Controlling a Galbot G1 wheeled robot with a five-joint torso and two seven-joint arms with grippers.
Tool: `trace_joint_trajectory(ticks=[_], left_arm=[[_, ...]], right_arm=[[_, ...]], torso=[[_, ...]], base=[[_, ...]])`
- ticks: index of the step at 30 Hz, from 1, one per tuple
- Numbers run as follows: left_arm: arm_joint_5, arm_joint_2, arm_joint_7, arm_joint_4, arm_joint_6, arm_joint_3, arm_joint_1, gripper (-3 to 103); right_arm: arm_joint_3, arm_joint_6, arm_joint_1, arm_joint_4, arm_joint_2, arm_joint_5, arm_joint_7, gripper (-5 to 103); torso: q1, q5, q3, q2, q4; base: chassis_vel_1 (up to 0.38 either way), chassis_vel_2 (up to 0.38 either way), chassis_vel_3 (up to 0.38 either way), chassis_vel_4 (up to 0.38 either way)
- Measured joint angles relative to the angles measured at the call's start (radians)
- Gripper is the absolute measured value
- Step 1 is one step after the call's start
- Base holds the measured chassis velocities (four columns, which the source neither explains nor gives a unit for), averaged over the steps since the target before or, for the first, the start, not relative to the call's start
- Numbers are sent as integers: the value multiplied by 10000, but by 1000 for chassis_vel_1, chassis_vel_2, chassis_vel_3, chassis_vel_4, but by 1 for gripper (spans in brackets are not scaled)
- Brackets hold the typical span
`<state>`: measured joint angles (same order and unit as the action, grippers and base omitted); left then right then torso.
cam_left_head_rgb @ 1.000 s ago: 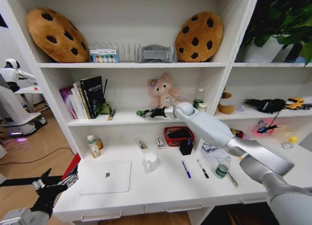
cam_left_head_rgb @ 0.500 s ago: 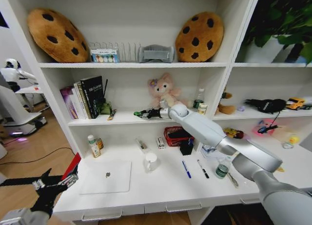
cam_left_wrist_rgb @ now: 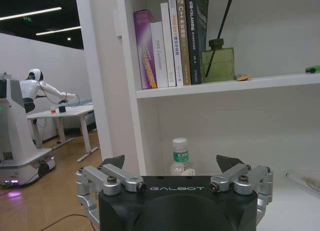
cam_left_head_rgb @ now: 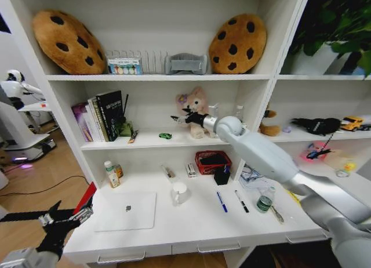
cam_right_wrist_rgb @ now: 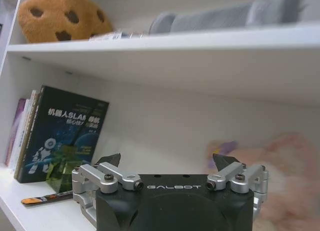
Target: Organize the objects on the table.
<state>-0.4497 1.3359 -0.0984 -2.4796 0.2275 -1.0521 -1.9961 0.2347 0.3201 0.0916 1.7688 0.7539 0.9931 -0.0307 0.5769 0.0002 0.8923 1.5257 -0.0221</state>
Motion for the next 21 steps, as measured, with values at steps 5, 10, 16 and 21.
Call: trace_joint_trajectory(ticks=[5,10,16,21], left_arm=[[0,-1,-4,1,0,0,-1,100],[0,-1,-1,1,0,-1,0,100],[0,-1,-2,1,0,-1,-1,100],[0,-1,-4,1,2,-1,-1,100]], right_arm=[[-3182,-421,4088,2798,-2765,-191,1423,100],[-7648,-277,9029,4479,-3023,-63,2209,100],[-9595,-132,12529,5044,-1519,-662,2919,100],[-10036,-244,14870,4653,643,-2139,3225,100]], torso=[[0,12,-1,0,-18],[-4,-1,-2,3,-8],[-1,0,0,0,-4],[-1,0,-1,1,-9]], base=[[0,0,0,0],[0,0,0,0],[0,0,0,0],[0,0,0,0]])
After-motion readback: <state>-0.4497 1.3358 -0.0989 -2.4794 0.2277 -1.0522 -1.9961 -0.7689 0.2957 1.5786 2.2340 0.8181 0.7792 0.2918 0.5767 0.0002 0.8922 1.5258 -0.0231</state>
